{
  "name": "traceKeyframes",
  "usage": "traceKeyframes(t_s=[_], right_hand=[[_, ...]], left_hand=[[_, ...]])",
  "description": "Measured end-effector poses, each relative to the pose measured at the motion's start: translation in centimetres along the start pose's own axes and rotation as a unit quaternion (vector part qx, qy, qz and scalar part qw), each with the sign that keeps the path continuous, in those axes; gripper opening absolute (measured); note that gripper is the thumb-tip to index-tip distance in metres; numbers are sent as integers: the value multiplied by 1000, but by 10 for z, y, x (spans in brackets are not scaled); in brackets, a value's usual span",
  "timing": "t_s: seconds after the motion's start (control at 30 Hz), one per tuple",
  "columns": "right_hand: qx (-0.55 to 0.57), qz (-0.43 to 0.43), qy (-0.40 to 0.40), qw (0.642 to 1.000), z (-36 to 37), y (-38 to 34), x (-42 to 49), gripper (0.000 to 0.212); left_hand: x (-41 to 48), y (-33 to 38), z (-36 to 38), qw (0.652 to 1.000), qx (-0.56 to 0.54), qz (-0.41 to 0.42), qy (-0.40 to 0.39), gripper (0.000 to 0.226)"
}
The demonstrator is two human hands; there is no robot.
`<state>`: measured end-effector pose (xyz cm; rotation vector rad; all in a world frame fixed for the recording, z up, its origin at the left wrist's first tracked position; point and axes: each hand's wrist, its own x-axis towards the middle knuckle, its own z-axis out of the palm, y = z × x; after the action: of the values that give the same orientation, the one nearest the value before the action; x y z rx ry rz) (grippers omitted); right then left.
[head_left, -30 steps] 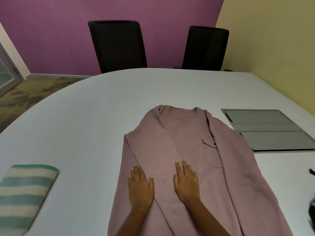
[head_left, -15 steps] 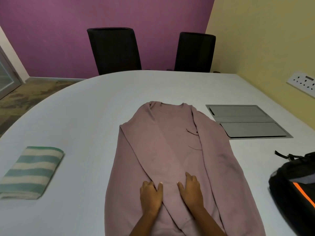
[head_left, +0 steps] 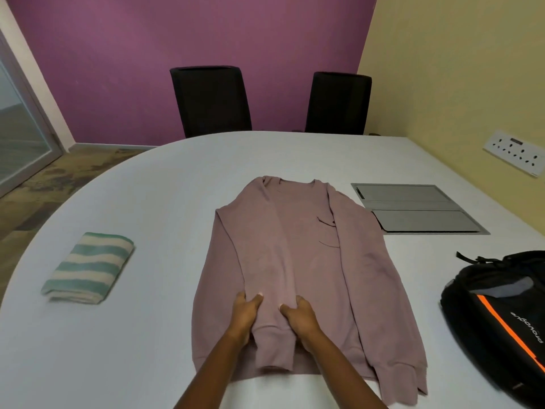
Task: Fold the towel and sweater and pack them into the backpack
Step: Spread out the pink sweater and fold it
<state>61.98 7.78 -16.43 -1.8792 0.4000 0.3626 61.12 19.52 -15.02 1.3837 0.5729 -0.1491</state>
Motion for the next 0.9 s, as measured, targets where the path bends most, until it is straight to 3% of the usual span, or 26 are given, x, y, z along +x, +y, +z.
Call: traceKeyframes(t_s=[0.13,0.23,0.3,0.43,0.5,0.63,0.8,0.9], right_hand=[[129,-30,-49,990,24,-16,-24,28],[162,-47,-77,983,38,-14,-38,24],[141,-26,-72,987,48,0,-39,27],[24,36,-64,997,62,36,-37,47],[-26,31,-63,997,66,43,-38,57],[-67,13,-59,996,67,42,-38,59],[55,-15,-94,994,75,31,-40,52],[53,-18,-104,993,81,30,-40,53]], left_hand=[[-25,24,-24,991,-1,125,40,20],[-30,21,-46,986,1,155,63,30],[-27,6,-58,992,26,113,53,29],[-19,-39,-76,990,125,-52,31,30],[-15,-52,-82,990,126,-55,44,15],[-10,-51,-82,989,127,-27,77,11],[-19,-33,-79,971,101,126,176,21],[-21,-33,-80,959,123,140,211,25]])
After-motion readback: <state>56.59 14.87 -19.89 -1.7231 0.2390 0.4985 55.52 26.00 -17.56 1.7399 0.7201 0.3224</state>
